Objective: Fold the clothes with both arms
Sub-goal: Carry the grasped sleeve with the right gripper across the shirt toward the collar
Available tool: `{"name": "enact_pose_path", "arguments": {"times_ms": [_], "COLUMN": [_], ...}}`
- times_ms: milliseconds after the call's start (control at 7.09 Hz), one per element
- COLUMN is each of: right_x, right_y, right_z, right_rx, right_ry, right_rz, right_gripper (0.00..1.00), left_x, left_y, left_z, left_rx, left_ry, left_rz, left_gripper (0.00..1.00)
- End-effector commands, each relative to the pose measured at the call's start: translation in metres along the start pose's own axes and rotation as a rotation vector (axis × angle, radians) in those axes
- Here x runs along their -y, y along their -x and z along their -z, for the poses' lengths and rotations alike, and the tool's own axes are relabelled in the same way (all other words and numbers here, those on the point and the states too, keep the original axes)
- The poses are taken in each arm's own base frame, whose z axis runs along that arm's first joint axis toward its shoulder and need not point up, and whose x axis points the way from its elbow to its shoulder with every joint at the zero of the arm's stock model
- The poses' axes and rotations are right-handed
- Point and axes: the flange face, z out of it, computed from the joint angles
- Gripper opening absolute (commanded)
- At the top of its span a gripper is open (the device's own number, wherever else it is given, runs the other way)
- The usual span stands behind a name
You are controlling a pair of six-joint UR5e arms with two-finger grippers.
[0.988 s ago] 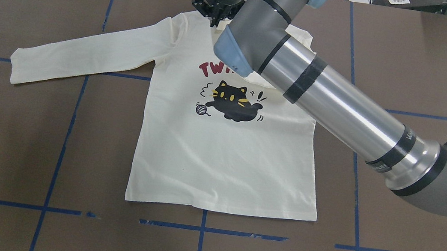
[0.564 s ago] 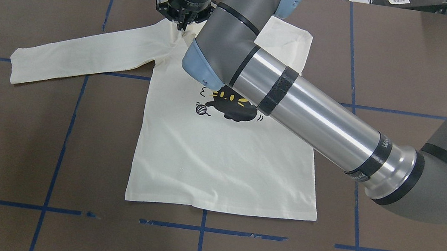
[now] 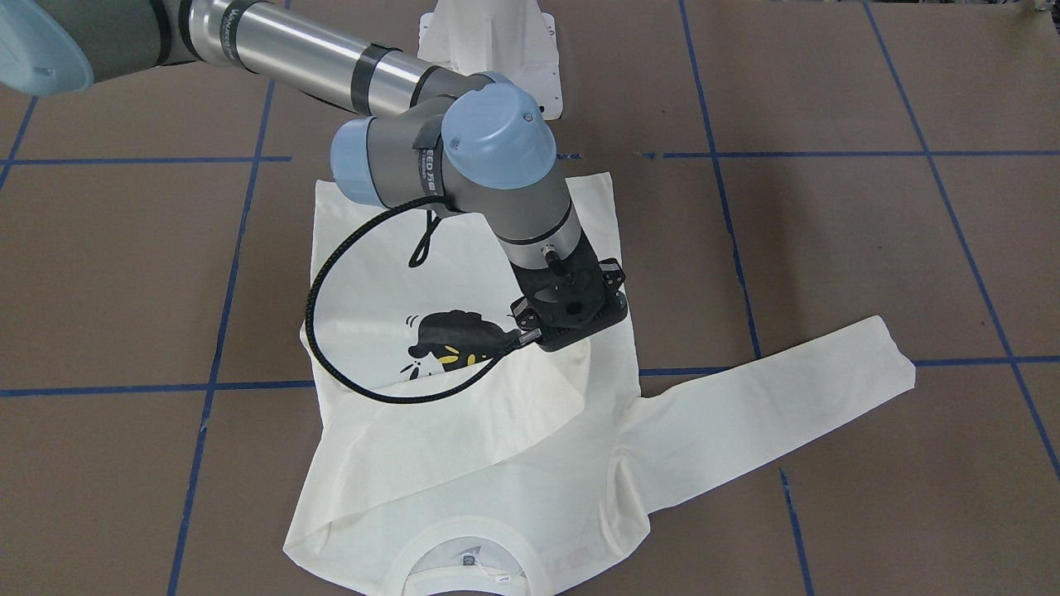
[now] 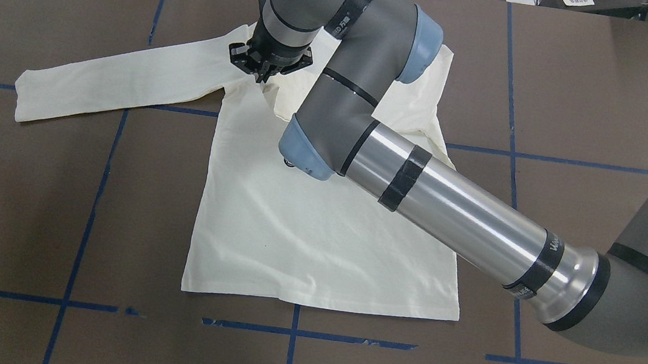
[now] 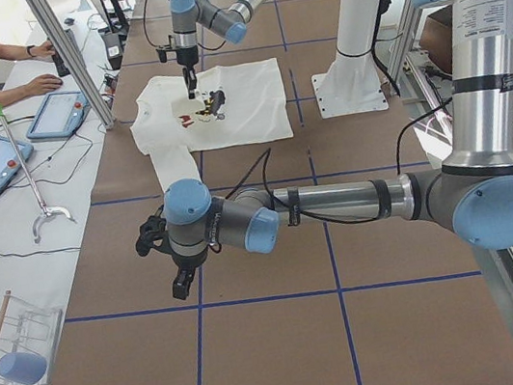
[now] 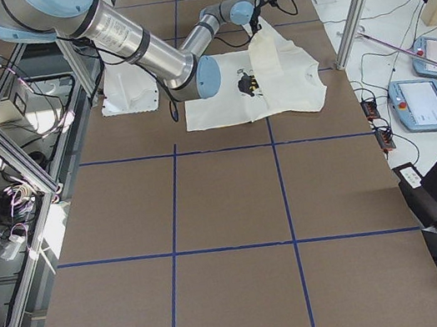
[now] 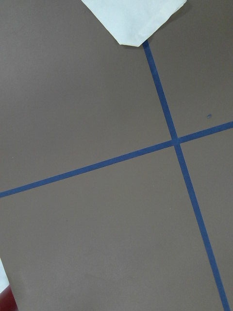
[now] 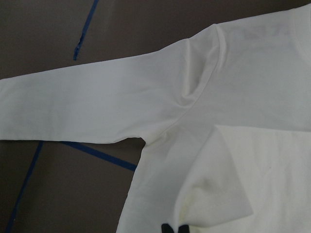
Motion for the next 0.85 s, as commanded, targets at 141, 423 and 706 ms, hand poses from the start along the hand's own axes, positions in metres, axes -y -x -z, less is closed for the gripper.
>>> {"name": "enact_pose_path", "arguments": {"times_ms": [141, 423, 706], "right_x": [-0.028, -0.030, -0.032], "right_y": [0.031, 0.037, 0.031], "right_z": [-0.033, -0.037, -0.040], "right_rx": [-0.003, -0.013, -0.031], "right_ry": [-0.073, -0.074, -0.060], "right_rz": [0.055, 0.044, -0.053], "right_gripper": [1.00, 1.00, 1.00], "left_x": [-0.004, -0.007, -0.001], "left_y": [0.006, 0.011, -0.003], "left_z": [-0.007, -0.013, -0.019], "left_rx": [0.000, -0.001, -0.010], "left_ry": [0.014, 0.022, 0.013], "left_rz": [0.007, 0.018, 0.089], "left_gripper": [1.00, 1.00, 1.00]}}
